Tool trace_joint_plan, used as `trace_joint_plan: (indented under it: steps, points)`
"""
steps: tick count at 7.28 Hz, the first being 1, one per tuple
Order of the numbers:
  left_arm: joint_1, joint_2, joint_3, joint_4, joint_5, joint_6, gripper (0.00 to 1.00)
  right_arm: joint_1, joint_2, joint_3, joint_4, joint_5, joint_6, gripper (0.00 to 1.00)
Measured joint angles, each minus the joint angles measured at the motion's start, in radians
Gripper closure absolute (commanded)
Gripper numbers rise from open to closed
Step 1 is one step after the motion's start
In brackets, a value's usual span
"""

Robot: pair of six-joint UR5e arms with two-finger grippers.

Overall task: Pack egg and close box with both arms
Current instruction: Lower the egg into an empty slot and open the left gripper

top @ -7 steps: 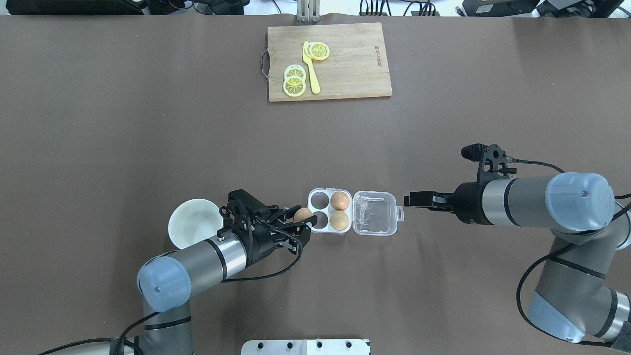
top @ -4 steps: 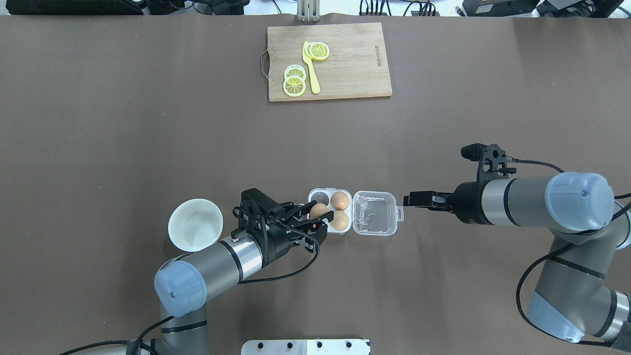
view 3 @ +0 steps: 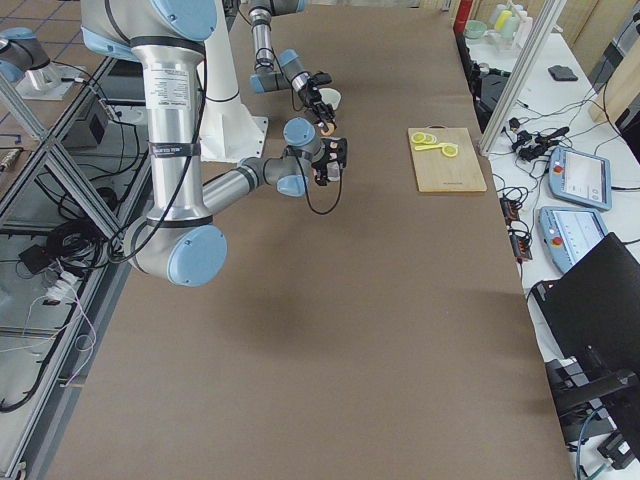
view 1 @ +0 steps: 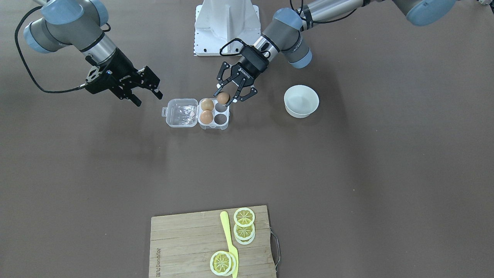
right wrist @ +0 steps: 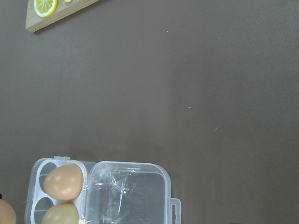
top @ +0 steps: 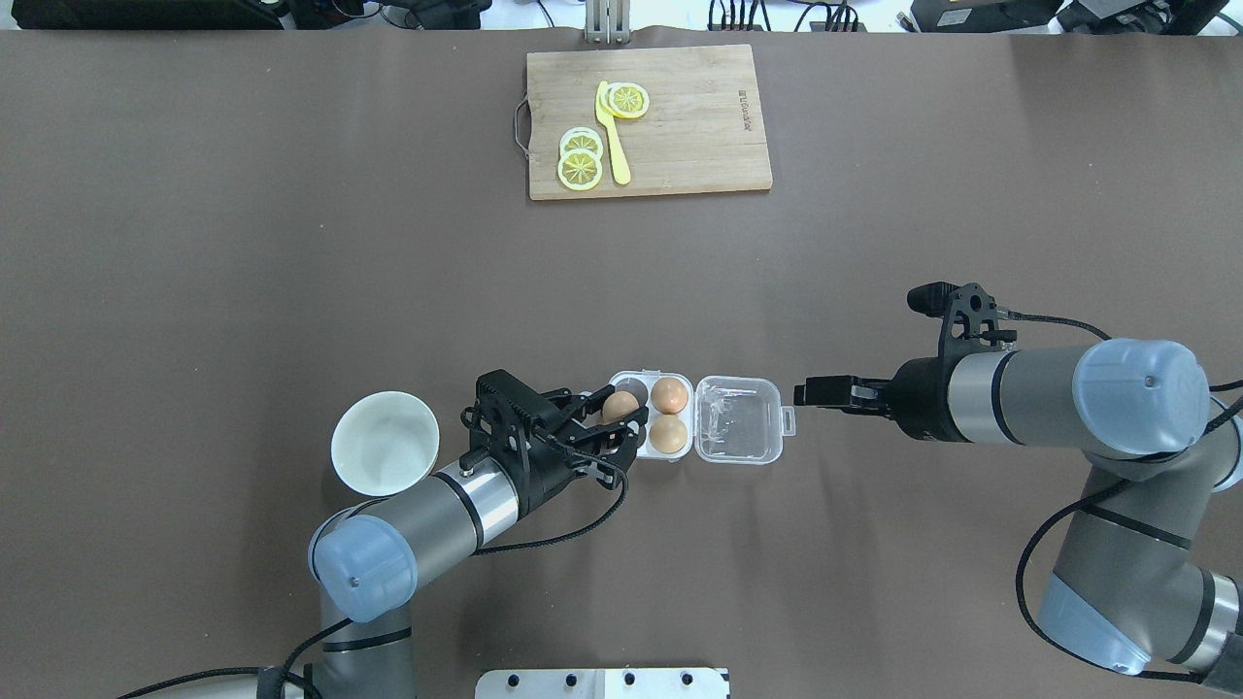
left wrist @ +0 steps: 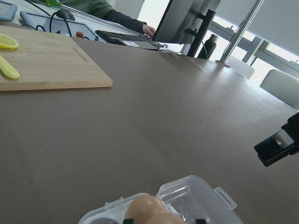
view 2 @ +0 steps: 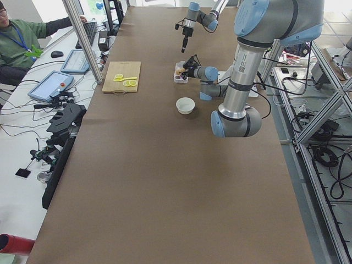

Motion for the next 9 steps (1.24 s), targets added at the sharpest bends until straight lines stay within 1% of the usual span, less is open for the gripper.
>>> trace_joint_plan:
  steps: [4, 9]
  points:
    - [0.001, -0.030, 0.055, 0.002, 0.033, 0.003, 1.00, -0.001, 0.001, 0.000, 0.000, 0.000, 0.000, 0.11]
    - [0.017, -0.035, 0.064, -0.005, 0.037, 0.002, 1.00, -0.001, 0.001, 0.000, 0.000, 0.000, 0.000, 0.10]
